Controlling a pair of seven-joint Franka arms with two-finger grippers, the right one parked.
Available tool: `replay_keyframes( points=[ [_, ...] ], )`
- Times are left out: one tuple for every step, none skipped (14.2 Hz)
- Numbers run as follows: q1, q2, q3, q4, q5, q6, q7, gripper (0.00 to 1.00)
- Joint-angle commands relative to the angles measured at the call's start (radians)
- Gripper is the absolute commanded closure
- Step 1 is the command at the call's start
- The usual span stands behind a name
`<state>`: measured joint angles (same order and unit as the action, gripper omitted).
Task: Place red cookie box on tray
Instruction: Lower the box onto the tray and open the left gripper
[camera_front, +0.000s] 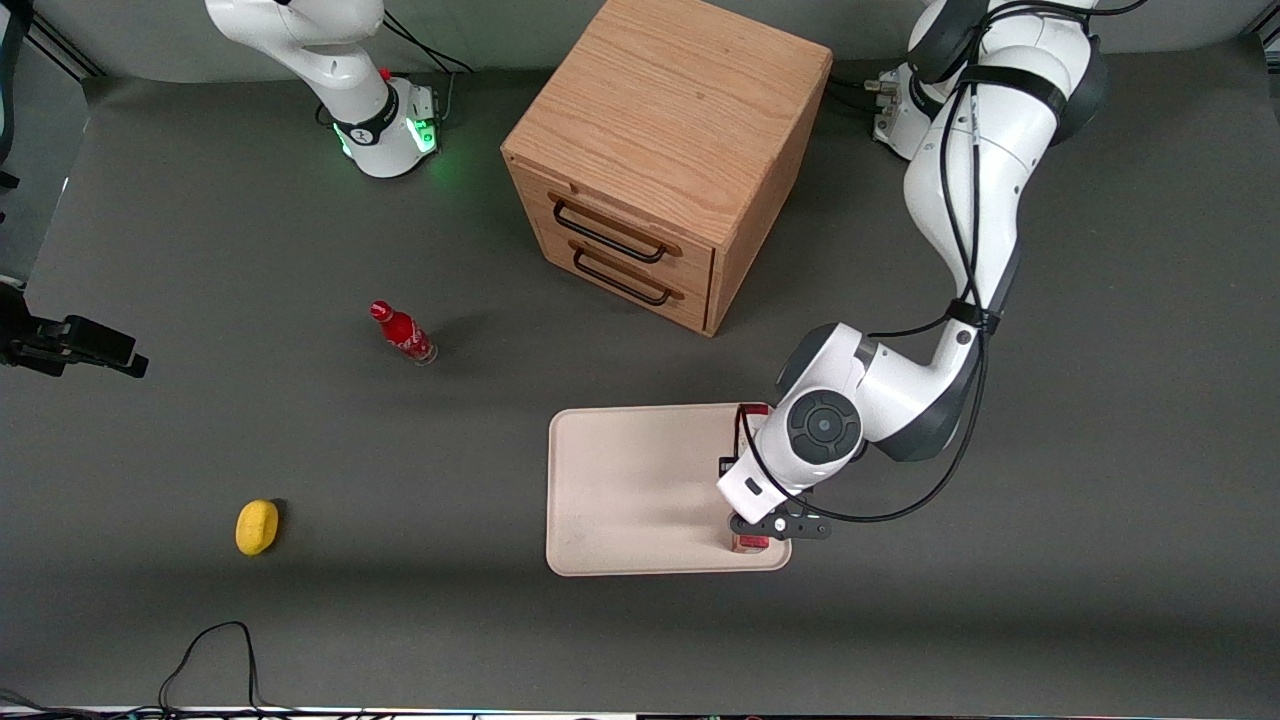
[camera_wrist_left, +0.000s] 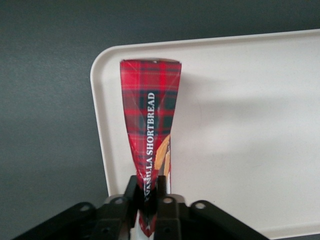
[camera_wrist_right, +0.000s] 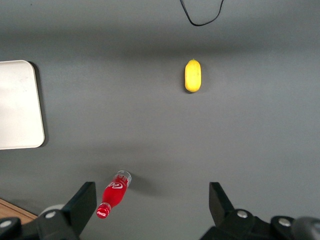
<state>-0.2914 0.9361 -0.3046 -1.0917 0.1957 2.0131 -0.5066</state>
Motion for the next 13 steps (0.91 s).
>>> replay_keyframes(
  points=[
    [-0.009, -0.023, 0.015, -0.011, 0.022, 0.0, -0.027, 0.0],
    [-0.008, -0.037, 0.015, -0.011, 0.022, -0.01, -0.03, 0.0],
    [-0.009, -0.051, 0.015, -0.011, 0.021, -0.017, -0.03, 0.0],
    [-0.008, -0.077, 0.013, -0.008, 0.018, -0.051, -0.033, 0.0],
    [-0.008, -0.107, 0.013, -0.002, 0.011, -0.106, -0.033, 0.0],
    [-0.009, -0.147, 0.01, 0.0, 0.01, -0.161, -0.033, 0.0],
    [-0.011, -0.196, 0.009, 0.0, 0.01, -0.213, -0.035, 0.0],
    [-0.012, -0.25, 0.008, -0.003, 0.005, -0.258, -0.035, 0.0],
    [-0.011, -0.296, 0.008, -0.005, 0.004, -0.302, -0.035, 0.0],
    [-0.009, -0.342, 0.007, -0.005, 0.002, -0.351, -0.032, 0.0],
    [-0.008, -0.383, 0.007, -0.005, -0.01, -0.403, -0.029, 0.0],
    [0.001, -0.422, 0.007, -0.007, -0.031, -0.453, -0.023, 0.0],
    [0.004, -0.459, 0.01, -0.01, -0.044, -0.499, -0.015, 0.0]
  ],
)
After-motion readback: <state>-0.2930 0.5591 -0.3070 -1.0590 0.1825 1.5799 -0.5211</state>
